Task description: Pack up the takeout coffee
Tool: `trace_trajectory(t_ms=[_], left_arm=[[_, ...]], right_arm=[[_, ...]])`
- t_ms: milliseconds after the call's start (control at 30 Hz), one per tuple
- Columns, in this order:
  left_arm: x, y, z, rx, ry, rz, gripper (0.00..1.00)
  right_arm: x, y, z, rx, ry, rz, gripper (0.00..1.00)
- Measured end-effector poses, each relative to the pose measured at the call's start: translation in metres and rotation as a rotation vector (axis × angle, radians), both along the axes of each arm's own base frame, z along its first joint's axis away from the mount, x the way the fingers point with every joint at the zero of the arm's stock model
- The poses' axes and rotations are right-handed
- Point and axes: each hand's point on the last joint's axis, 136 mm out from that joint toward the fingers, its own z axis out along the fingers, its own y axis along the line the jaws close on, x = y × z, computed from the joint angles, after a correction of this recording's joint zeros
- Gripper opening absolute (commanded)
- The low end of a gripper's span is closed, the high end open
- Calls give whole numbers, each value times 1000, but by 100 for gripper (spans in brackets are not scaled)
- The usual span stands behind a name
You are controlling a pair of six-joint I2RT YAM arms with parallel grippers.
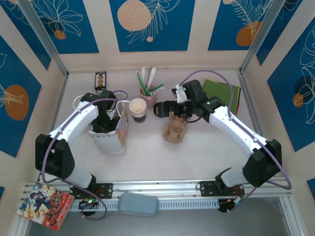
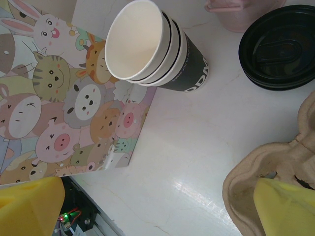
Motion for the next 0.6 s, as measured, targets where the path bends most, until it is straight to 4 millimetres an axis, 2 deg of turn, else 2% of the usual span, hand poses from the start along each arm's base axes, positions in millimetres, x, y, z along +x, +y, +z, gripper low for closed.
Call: trace_trajectory(t_ms=[600], left_arm=[[1, 1, 1, 6, -6, 0, 73]], right_arm=[[0, 0, 0, 0, 0, 0, 99]])
